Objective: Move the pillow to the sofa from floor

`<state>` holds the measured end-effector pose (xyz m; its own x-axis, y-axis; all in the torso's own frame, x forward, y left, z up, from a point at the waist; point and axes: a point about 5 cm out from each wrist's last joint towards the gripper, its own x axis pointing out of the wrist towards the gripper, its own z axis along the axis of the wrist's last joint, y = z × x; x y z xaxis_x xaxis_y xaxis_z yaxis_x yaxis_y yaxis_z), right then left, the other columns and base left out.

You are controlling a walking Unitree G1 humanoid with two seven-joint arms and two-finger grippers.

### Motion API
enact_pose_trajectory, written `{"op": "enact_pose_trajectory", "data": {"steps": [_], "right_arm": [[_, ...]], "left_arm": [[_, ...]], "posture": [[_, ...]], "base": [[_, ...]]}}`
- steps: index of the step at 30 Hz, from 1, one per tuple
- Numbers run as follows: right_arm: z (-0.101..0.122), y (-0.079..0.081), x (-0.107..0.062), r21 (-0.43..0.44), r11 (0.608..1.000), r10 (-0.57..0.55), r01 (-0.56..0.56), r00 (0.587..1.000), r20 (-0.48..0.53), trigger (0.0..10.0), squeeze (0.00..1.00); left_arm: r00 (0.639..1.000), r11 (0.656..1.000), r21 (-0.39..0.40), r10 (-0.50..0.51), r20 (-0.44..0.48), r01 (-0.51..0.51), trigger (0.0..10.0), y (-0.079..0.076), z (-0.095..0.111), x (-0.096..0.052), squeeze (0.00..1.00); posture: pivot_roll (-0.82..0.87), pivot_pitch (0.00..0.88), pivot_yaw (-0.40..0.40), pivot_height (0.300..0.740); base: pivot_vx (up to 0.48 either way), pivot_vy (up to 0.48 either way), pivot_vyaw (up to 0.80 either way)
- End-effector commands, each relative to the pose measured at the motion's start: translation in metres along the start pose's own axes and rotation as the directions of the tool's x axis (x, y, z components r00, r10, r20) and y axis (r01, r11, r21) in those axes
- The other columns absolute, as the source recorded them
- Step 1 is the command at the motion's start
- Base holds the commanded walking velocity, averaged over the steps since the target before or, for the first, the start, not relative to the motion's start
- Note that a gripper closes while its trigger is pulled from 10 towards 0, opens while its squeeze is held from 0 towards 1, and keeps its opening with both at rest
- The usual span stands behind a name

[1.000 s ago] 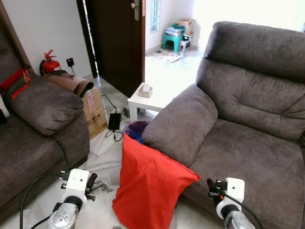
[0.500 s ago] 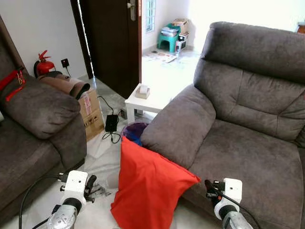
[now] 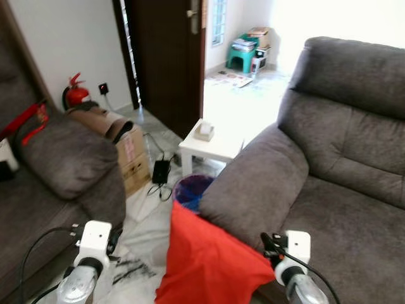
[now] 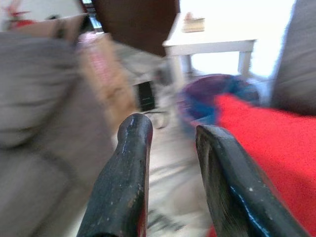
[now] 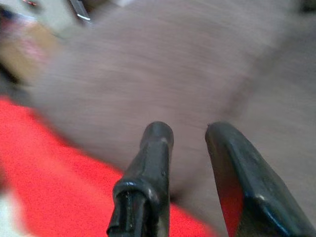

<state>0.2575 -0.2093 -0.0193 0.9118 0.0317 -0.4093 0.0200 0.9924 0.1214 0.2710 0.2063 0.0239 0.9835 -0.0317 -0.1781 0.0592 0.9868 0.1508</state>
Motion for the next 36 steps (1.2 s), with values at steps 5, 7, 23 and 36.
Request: {"op": "enact_pose_trajectory", "data": {"steps": [5,7,23,36], "right_arm": [[0.005,0.006,0.007,-0.015,1.0,0.001,-0.002,1.0,-0.022,10.0,0.88],[0.004,0.0,0.005,-0.026,1.0,-0.015,0.014,0.999,-0.037,10.0,1.0],[0.024,-0.028,-0.005,-0.438,0.801,0.329,-0.408,0.911,-0.247,10.0,1.0],[-0.005,0.0,-0.011,-0.53,0.571,0.426,-0.627,0.778,-0.462,10.0,1.0]], "left_arm": [[0.999,1.0,0.021,0.018,-0.03,-0.017,10.0,0.014,-0.004,-0.004,0.0],[0.999,1.0,0.018,0.015,-0.033,-0.015,10.0,0.014,-0.005,-0.005,0.0],[0.999,0.999,0.033,0.015,-0.048,-0.014,10.0,0.02,-0.009,-0.014,0.0],[0.999,0.999,0.047,0.001,-0.05,0.001,10.0,0.019,-0.009,-0.016,0.0]], "posture": [[0.12,0.034,-0.008,0.656],[0.13,0.039,-0.01,0.656],[0.12,0.06,-0.008,0.656],[0.14,0.083,-0.006,0.656]], "base": [[0.054,0.0,0.0],[0.0,0.0,0.0],[0.0,0.0,0.0],[0.0,0.0,0.0]]}}
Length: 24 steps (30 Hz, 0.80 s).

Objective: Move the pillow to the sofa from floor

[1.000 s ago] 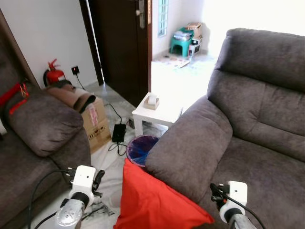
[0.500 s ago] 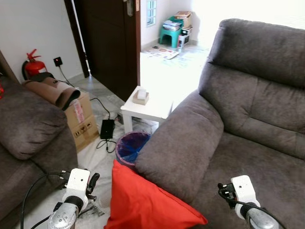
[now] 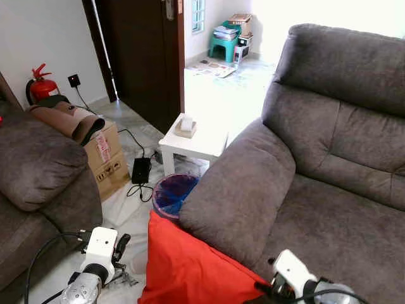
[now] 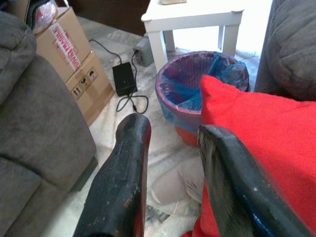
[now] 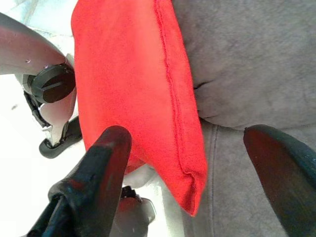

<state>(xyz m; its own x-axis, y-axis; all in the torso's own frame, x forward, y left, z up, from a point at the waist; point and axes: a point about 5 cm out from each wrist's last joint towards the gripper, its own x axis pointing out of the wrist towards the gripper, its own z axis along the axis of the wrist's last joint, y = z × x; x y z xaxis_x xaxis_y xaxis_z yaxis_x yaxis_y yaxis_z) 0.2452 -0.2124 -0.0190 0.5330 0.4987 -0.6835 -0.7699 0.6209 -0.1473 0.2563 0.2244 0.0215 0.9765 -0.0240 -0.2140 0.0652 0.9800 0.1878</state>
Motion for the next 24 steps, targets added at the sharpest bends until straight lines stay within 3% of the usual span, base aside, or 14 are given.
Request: {"op": "enact_pose_trajectory", "data": {"steps": [1,8,9,15,18,20,22,24], "right_arm": [[0.003,0.004,0.004,-0.012,1.0,0.016,-0.016,1.0,0.002,10.0,1.0],[0.006,0.011,0.013,-0.072,0.997,-0.013,0.012,1.0,-0.025,10.0,1.0],[0.008,0.012,0.016,-0.083,0.996,-0.021,0.018,0.999,-0.03,10.0,0.0],[0.011,0.013,0.021,-0.142,0.987,-0.082,0.075,0.995,-0.049,10.0,0.0],[0.016,0.009,0.024,-0.127,0.981,-0.15,0.145,0.988,-0.037,10.0,0.0],[0.016,0.009,0.025,-0.119,0.981,-0.161,0.155,0.986,-0.041,10.0,0.0],[0.01,0.013,0.025,-0.183,0.975,-0.147,0.129,0.985,-0.089,10.0,0.0],[0.007,0.012,0.024,-0.185,0.972,-0.166,0.144,0.98,-0.107,10.0,0.0]], "left_arm": [[1.0,1.0,0.009,-0.001,-0.012,0.001,10.0,0.003,-0.001,-0.002,0.0],[1.0,1.0,0.015,0.001,-0.016,-0.001,10.0,0.006,-0.003,-0.007,0.0],[1.0,1.0,0.016,0.005,-0.019,-0.005,10.0,0.007,-0.003,-0.009,0.0],[1.0,1.0,0.025,0.014,-0.019,-0.014,10.0,0.011,-0.003,-0.015,0.0],[1.0,0.999,0.03,0.017,-0.02,-0.017,10.0,0.011,-0.003,-0.019,0.0],[1.0,0.999,0.031,0.017,-0.021,-0.016,10.0,0.012,-0.003,-0.02,0.0],[1.0,0.999,0.035,0.015,-0.024,-0.014,10.0,0.012,-0.003,-0.022,0.0],[1.0,0.999,0.04,0.013,-0.027,-0.012,10.0,0.013,-0.003,-0.025,0.0]], "posture": [[0.14,0.09,-0.004,0.656],[0.16,0.11,-0.004,0.656],[0.17,0.114,-0.005,0.656],[0.18,0.139,-0.005,0.656],[0.2,0.155,-0.001,0.656],[0.2,0.156,-0.001,0.656],[0.21,0.163,0.002,0.656],[0.21,0.167,0.003,0.656]], "base": [[0.0,0.0,0.0],[0.0,0.0,0.0],[0.0,0.0,0.0],[0.0,0.0,0.0],[0.0,0.0,0.0],[0.0,0.0,0.0],[0.0,0.0,0.0],[0.0,0.0,0.0]]}}
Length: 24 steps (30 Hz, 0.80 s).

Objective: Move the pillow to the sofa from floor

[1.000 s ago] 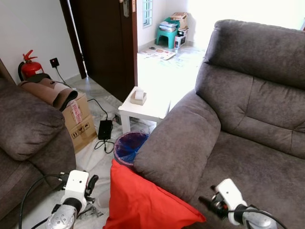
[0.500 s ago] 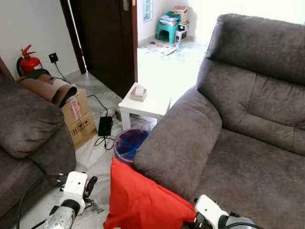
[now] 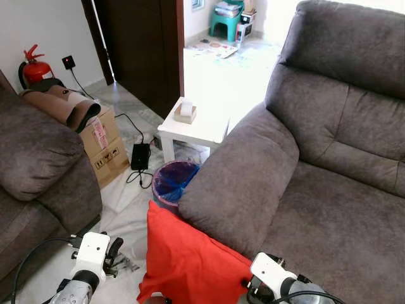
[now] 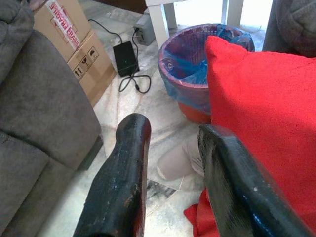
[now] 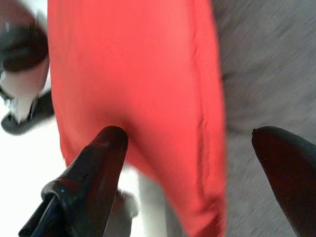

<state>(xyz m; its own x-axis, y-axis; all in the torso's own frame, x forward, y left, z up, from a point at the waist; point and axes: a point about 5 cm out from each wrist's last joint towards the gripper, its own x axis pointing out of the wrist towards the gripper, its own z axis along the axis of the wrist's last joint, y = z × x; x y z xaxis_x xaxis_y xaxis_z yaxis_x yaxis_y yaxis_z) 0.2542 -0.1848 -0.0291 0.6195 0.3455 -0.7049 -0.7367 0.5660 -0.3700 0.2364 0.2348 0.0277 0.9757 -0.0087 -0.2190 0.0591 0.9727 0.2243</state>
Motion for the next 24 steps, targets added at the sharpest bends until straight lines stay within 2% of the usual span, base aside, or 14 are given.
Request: {"op": "enact_pose_trajectory", "data": {"steps": [1,10,19,23,24], "right_arm": [[-0.006,0.001,-0.001,0.009,1.0,-0.002,0.002,1.0,-0.029,10.0,0.0],[-0.006,0.0,-0.001,0.02,1.0,-0.015,0.016,0.999,-0.035,10.0,0.0],[0.005,0.004,0.006,0.034,0.998,-0.048,0.049,0.999,-0.022,10.0,0.0],[0.014,0.005,0.01,0.068,0.996,-0.054,0.054,0.998,0.009,10.0,0.0],[0.016,0.005,0.011,0.081,0.995,-0.057,0.055,0.998,0.02,5.2,0.0]], "left_arm": [[1.0,1.0,0.006,-0.002,-0.02,0.002,10.0,0.003,-0.003,-0.004,0.0],[1.0,1.0,0.013,0.001,-0.025,-0.001,10.0,0.005,0.0,-0.009,0.0],[1.0,1.0,0.02,0.011,-0.005,-0.01,10.0,0.007,0.007,-0.022,0.0],[1.0,0.999,0.031,0.014,0.011,-0.014,10.0,0.005,0.012,-0.025,0.0],[1.0,0.999,0.031,0.014,0.015,-0.015,10.0,0.005,0.013,-0.026,0.0]], "posture": [[0.21,0.167,0.003,0.656],[0.23,0.181,0.001,0.656],[0.27,0.212,0.003,0.656],[0.28,0.219,-0.001,0.656],[0.28,0.216,-0.002,0.656]], "base": [[0.0,0.0,0.0],[0.0,0.0,0.0],[0.0,0.0,0.0],[0.0,0.0,0.0],[0.0,0.0,0.0]]}}
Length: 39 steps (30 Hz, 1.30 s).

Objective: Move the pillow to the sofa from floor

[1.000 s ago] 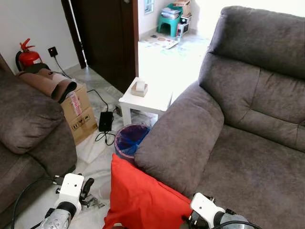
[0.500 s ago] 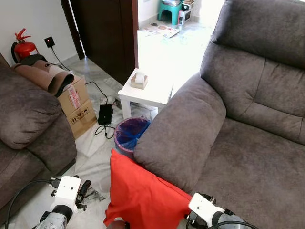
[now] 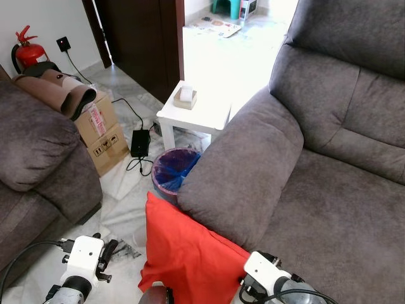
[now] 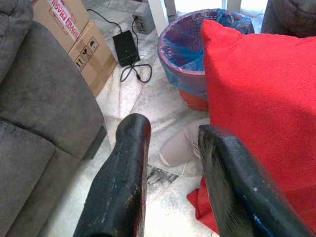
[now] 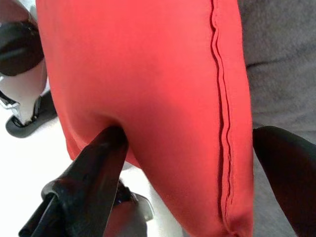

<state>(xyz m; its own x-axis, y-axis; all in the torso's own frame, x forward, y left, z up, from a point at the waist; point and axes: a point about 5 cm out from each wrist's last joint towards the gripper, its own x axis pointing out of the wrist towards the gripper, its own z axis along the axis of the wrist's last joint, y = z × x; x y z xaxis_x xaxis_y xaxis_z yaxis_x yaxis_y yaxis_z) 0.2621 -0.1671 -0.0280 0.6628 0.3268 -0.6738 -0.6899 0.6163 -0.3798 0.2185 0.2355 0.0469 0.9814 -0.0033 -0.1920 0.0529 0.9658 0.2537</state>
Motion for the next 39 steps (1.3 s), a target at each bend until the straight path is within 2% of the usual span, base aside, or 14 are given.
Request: {"op": "enact_pose_trajectory", "data": {"steps": [1,2,3,18,22,35,39], "right_arm": [[0.001,0.0,0.001,0.039,0.999,-0.006,0.006,1.0,0.007,3.6,0.0],[0.001,0.0,0.001,0.039,0.999,-0.006,0.006,1.0,0.007,3.6,0.0],[0.003,-0.001,0.001,0.055,0.998,-0.011,0.01,1.0,0.018,0.0,0.0],[0.002,-0.007,-0.001,0.044,0.999,-0.013,0.013,1.0,0.01,0.0,0.0],[0.003,-0.005,0.0,0.026,1.0,0.001,-0.002,1.0,0.007,0.0,0.0],[0.001,0.003,0.001,0.046,0.998,0.042,-0.042,0.999,0.004,0.0,0.0],[0.0,0.002,0.0,0.058,0.997,0.049,-0.05,0.999,0.006,0.0,0.0]], "left_arm": [[1.0,1.0,0.002,0.003,-0.01,-0.003,10.0,0.0,-0.001,-0.004,0.0],[1.0,1.0,0.002,0.003,-0.01,-0.003,10.0,0.0,-0.001,-0.004,0.0],[1.0,1.0,0.002,0.001,-0.011,-0.001,10.0,-0.001,0.0,-0.004,0.0],[1.0,1.0,-0.008,-0.007,-0.003,0.007,10.0,-0.008,0.004,0.004,0.0],[1.0,1.0,-0.015,-0.004,0.001,0.004,10.0,-0.009,0.004,0.007,0.0],[1.0,1.0,-0.024,-0.005,0.002,0.005,10.0,-0.015,0.004,0.008,0.0],[1.0,0.999,-0.029,-0.014,0.005,0.014,10.0,-0.022,0.004,0.013,0.0]], "posture": [[0.28,0.216,-0.002,0.656],[0.28,0.216,-0.002,0.656],[0.28,0.212,-0.006,0.656],[0.27,0.183,-0.031,0.656],[0.26,0.177,-0.036,0.656],[0.25,0.175,-0.053,0.656],[0.23,0.17,-0.061,0.656]], "base": [[0.0,0.0,0.0],[0.0,0.0,0.0],[0.0,0.0,0.0],[0.0,0.0,0.0],[0.0,0.0,0.0],[0.0,0.0,0.0],[0.0,0.0,0.0]]}}
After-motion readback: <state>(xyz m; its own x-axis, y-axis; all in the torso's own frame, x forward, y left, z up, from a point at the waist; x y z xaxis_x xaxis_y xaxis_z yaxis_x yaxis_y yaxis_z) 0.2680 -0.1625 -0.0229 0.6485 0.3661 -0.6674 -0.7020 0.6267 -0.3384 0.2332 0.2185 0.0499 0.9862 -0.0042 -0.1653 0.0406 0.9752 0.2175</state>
